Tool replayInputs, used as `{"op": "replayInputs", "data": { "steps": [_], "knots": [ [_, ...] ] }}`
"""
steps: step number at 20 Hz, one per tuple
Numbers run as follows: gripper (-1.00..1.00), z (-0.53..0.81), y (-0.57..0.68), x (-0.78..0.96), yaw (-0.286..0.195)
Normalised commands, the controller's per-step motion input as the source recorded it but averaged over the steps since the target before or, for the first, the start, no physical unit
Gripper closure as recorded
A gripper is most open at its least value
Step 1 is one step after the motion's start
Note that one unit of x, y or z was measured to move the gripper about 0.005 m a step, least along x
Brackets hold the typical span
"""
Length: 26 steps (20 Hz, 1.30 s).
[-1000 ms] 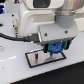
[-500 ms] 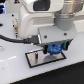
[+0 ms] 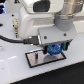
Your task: Insert the blue gear onto the right peg, followed by the red gear
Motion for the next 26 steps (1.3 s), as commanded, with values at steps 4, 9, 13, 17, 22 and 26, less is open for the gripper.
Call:
{"op": "replayInputs", "data": {
  "steps": [4, 9, 13, 17, 22, 26],
  "knots": [
    [1.0, 0.43, -0.07, 0.3, 0.0],
    [1.0, 0.07, -0.03, 0.1, 0.0],
    [1.0, 0.03, -0.01, 0.05, 0.0],
    [1.0, -0.02, -0.01, 0.03, 0.0],
    [1.0, -0.08, -0.01, 0.02, 0.0],
    [1.0, -0.15, -0.14, 0.16, 0.0]
  ]
}}
